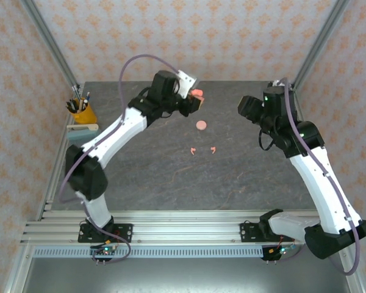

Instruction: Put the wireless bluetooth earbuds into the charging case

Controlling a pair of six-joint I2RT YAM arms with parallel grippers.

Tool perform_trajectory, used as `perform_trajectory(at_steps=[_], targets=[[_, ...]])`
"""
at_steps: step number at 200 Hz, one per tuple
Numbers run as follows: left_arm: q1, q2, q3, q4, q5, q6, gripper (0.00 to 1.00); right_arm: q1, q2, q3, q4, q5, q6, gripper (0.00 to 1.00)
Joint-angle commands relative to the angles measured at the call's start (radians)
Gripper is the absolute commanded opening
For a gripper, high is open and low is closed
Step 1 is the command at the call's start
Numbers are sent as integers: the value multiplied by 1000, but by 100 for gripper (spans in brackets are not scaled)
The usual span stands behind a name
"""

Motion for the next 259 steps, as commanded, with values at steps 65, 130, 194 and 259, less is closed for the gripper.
perform_trajectory(at_steps=[65, 130, 194, 259], targets=[[-28, -357, -896, 1265, -163, 18, 0, -5, 68, -189, 104, -116, 91, 68], [-28, -471, -966, 1228, -8, 124, 0, 26, 270, -229, 171, -263, 214, 65], [28, -433, -952, 1200, -38, 177, 0, 145, 529, -85, 104, -195, 243, 63], [104, -427, -955, 1241, -110, 118, 0, 250, 752, 73, 4, -137, 246, 61]])
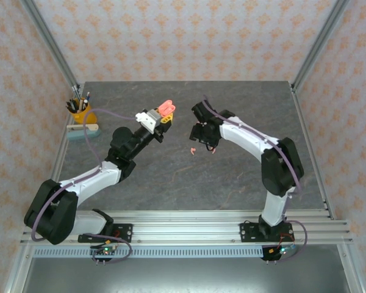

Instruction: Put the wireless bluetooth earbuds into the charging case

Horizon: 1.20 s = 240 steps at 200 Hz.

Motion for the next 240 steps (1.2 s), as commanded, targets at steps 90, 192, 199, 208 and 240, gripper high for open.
perform_trajectory(at_steps=[90, 192, 199, 208, 240], targets=[[41, -16, -11, 58, -41, -44, 0, 62, 269, 229, -160, 49, -149, 60], [44, -21, -10, 48, -35, -46, 0, 38, 337, 248, -130, 4, -164, 54], [44, -20, -10, 47, -34, -45, 0, 35, 339, 248, -128, 2, -162, 54], [44, -21, -8, 46, -32, -47, 0, 32, 343, 249, -126, 1, -161, 53], [44, -18, -4, 46, -29, -48, 0, 28, 356, 254, -121, -11, -160, 51]])
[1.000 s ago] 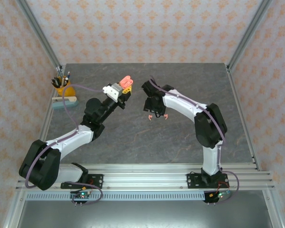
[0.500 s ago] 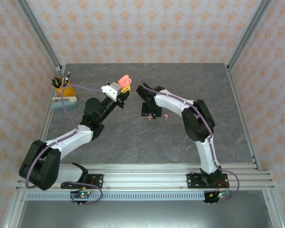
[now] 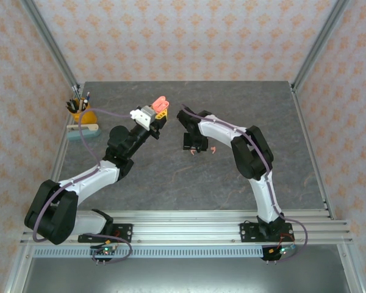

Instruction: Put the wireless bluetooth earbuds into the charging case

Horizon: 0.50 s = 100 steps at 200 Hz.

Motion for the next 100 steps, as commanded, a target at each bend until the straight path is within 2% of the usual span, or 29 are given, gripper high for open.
perform_trajectory(at_steps=[1, 100], targets=[[7, -17, -3, 36, 5, -12, 0, -8, 17, 32, 1, -4, -6, 51], [8, -6, 1, 36, 7, -12, 0, -6, 39, 48, -10, -21, 8, 44]])
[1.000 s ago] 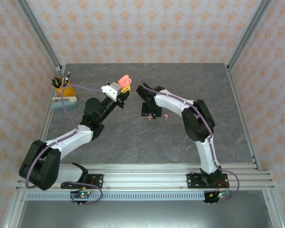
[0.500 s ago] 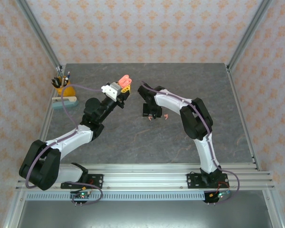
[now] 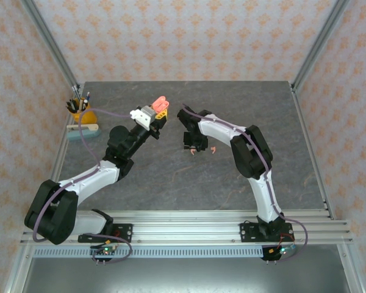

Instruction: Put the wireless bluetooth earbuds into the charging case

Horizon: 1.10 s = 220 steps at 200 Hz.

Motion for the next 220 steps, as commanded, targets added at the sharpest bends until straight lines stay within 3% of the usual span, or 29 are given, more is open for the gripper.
perform_trajectory(at_steps=[1, 157, 220], targets=[[7, -6, 1, 36, 7, -12, 0, 0, 24, 29, -12, -4, 8, 44], [7, -17, -6, 36, 6, -18, 0, 32, 47, 60, -79, 32, 49, 39], [8, -24, -11, 36, 7, -18, 0, 32, 59, 72, -113, 71, 91, 33]])
